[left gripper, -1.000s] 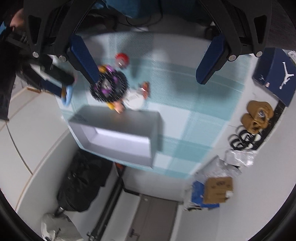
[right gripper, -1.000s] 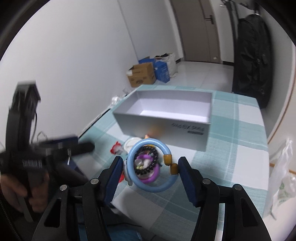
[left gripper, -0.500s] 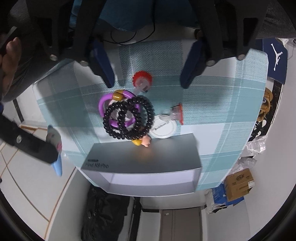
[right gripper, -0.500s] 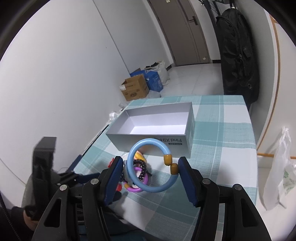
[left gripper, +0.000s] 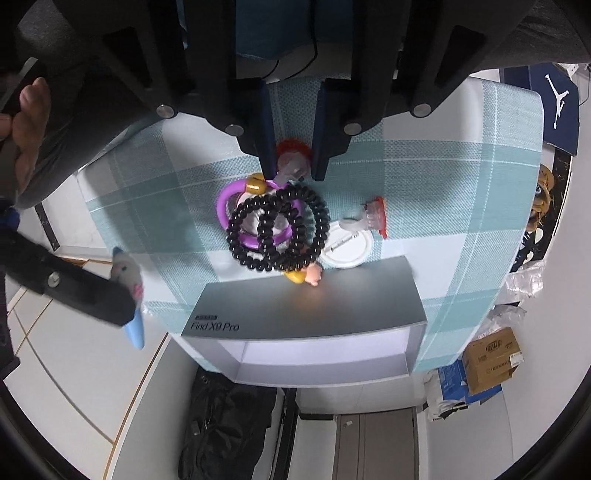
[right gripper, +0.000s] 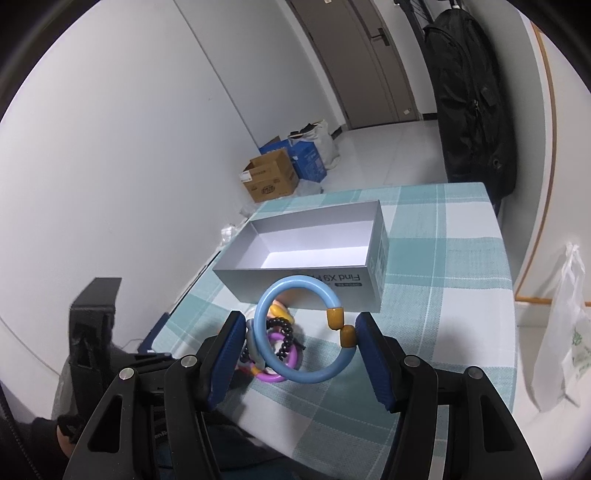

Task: Organize jewelry
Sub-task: 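Carry the blue bangle and red trinket with both tools into the silver box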

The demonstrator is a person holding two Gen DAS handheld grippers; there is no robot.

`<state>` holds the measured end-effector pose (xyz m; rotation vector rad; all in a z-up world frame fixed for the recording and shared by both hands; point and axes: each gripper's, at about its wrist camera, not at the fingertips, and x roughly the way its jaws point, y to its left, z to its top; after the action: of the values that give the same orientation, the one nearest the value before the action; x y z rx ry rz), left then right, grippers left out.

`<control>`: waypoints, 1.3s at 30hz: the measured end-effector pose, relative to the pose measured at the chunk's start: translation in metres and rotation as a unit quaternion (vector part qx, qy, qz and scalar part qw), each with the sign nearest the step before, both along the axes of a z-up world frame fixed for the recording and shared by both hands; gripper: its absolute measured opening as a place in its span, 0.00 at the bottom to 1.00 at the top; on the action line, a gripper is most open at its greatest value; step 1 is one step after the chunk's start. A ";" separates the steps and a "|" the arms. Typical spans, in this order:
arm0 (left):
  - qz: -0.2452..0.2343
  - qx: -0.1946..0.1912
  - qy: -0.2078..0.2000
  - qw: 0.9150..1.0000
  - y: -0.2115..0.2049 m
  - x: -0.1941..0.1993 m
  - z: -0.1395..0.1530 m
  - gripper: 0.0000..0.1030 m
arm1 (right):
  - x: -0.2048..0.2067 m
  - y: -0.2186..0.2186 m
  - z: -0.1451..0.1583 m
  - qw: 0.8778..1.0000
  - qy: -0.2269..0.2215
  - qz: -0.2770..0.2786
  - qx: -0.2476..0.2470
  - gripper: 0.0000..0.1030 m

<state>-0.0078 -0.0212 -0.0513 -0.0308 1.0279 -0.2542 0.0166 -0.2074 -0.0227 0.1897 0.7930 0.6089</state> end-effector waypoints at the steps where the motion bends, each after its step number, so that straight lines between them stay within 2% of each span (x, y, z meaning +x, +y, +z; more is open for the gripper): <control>1: 0.001 -0.002 -0.004 1.000 -0.001 0.000 0.002 0.14 | 0.000 0.001 0.000 1.000 -0.001 0.001 -0.001 0.59; 9: 0.018 -0.050 -0.025 0.998 0.012 -0.001 0.017 0.14 | 0.001 0.005 0.002 1.000 -0.006 0.011 0.009 0.59; 18: 0.030 -0.096 -0.069 0.993 0.028 0.013 0.043 0.14 | 0.019 0.006 0.008 0.999 -0.006 0.011 0.035 0.59; 22: 0.028 -0.098 -0.084 0.991 0.026 0.029 0.054 0.13 | 0.032 0.013 0.016 0.999 -0.017 0.019 0.043 0.59; 24: 0.034 -0.083 -0.073 0.993 0.026 0.039 0.053 0.14 | 0.038 0.016 0.018 0.999 -0.020 0.021 0.046 0.59; 26: 0.028 -0.087 -0.066 0.994 0.025 0.055 0.051 0.14 | 0.049 0.020 0.017 0.998 -0.013 0.025 0.049 0.59; 29: 0.017 -0.061 -0.073 0.995 0.019 0.072 0.052 0.14 | 0.063 0.024 0.016 0.998 -0.004 0.024 0.059 0.59; 35: 0.012 -0.082 -0.061 0.995 0.023 0.102 0.046 0.13 | 0.090 0.026 0.011 0.997 0.015 0.009 0.072 0.59; 39: 0.018 -0.099 -0.053 0.994 0.028 0.112 0.041 0.13 | 0.107 0.026 0.001 0.996 0.044 -0.004 0.074 0.59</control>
<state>0.1039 0.0072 -0.0099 -0.2129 0.8937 -0.3204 0.1238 -0.1811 -0.0217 0.3564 0.8319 0.6564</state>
